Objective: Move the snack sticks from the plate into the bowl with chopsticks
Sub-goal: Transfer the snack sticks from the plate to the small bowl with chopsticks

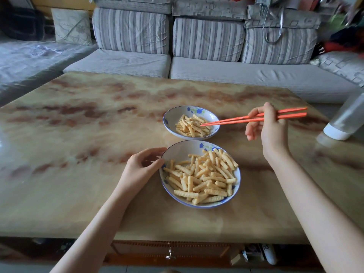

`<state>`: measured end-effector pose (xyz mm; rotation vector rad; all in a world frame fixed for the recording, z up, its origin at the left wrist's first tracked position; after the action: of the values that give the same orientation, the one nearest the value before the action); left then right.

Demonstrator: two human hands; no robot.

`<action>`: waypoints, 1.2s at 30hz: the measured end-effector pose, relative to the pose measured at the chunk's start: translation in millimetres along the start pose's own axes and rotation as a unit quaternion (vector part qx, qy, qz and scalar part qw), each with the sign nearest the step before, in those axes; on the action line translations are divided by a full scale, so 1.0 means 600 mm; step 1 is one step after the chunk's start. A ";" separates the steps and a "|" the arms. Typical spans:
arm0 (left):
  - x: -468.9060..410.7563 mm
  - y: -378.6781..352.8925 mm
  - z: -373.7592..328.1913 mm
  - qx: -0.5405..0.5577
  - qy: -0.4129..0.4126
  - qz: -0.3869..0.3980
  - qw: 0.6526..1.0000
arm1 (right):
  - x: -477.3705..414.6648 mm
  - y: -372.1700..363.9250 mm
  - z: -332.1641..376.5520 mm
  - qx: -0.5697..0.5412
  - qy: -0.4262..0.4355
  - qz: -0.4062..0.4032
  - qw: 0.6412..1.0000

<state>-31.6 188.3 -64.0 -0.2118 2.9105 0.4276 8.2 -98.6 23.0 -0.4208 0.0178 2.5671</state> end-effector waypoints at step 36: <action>0.002 0.000 -0.002 -0.002 -0.006 0.004 1.000 | 0.008 0.015 0.034 -0.041 -0.004 -0.023 0.999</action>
<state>-33.0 187.8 -63.4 -0.1965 2.9004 0.4341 -6.2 -101.7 40.0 -0.4360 -0.1005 2.5304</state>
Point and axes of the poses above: each hand's wrist, its own x-axis away from the middle knuckle, its own y-axis out of the back of the hand, z = x × y, the point moved 1 cm from there along -x, towards the middle knuckle, and after that the axes turned 8 degrees about -z, right-handed, at the moved point
